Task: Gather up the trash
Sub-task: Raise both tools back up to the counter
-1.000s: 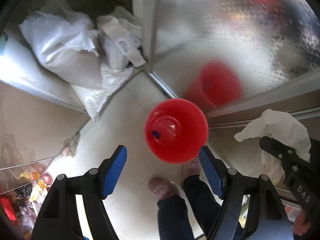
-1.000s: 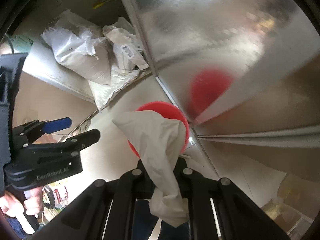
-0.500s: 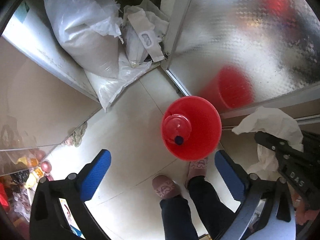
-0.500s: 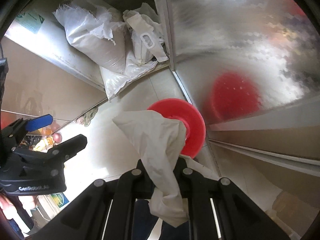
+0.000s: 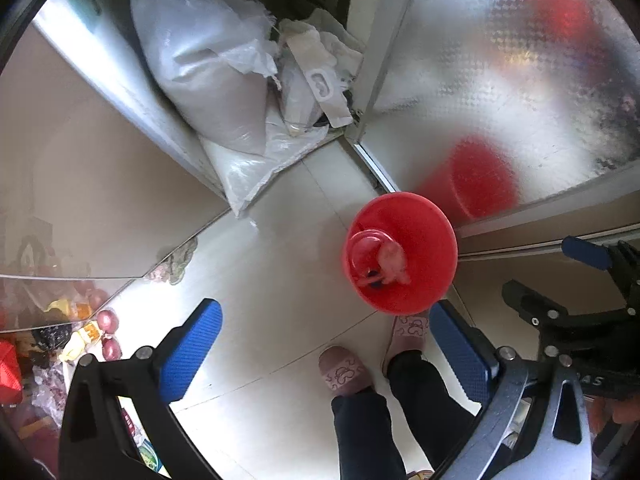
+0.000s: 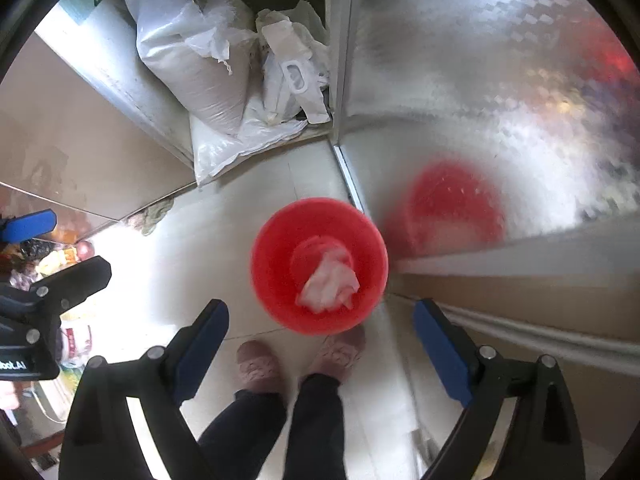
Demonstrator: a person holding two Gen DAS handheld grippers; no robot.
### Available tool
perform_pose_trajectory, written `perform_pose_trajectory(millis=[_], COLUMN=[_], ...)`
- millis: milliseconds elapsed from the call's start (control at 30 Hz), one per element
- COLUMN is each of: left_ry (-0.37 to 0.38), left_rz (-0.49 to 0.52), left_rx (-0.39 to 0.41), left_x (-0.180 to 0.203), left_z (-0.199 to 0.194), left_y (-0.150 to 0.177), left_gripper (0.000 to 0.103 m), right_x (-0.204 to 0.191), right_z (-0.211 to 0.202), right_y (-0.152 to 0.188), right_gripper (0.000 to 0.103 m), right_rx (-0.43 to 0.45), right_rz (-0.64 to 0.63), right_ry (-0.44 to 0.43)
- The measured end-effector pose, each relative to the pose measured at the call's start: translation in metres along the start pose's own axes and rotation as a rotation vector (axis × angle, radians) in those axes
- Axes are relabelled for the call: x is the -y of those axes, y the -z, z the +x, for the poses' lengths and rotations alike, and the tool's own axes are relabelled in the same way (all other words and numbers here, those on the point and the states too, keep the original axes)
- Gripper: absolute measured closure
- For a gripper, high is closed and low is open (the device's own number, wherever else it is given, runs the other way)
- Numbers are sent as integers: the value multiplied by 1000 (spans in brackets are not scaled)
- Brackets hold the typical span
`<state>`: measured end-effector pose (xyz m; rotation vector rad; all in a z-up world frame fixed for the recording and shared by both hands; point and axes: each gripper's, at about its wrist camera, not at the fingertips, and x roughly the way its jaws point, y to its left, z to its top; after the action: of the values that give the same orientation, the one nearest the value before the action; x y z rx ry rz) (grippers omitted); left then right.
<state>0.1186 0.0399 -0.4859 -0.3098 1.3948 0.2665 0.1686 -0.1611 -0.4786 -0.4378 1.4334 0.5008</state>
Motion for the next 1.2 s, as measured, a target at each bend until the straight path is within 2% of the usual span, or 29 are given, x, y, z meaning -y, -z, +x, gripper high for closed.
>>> perform_pose_trajectory(millis=[100, 233, 400, 467, 533, 667, 867, 1033, 1200], left_ry=[10, 18, 11, 28, 43, 50, 76, 111, 106], left_rz=[1, -29, -74, -75, -81, -37, 32, 103, 149], left_rx=[6, 69, 158, 211, 276, 367, 464, 513, 541], left_x=[-3, -8, -15, -16, -16, -12, 3, 13, 35], left_z=[-30, -95, -194, -232, -274, -334, -388, -412, -428], left_y=[5, 8, 5, 2, -1, -12, -29, -49, -69], left_gripper=[0, 0, 0, 0, 0, 0, 0, 0, 0], right_x=[-8, -22, -33, -35, -39, -39, -31, -20, -7], right_z=[-32, -89, -191, -239, -281, -344, -393, -419, -430], right_y=[1, -3, -11, -11, -11, -9, -12, -24, -38], right_gripper=[10, 6, 5, 0, 0, 0, 0, 0, 0], right_rx=[55, 121, 207, 269, 313, 422, 508, 560, 604], right_rz=[6, -6, 0, 0, -23, -36, -18, 5, 32], right_ry=[-11, -25, -32, -39, -23, -16, 11, 18, 25])
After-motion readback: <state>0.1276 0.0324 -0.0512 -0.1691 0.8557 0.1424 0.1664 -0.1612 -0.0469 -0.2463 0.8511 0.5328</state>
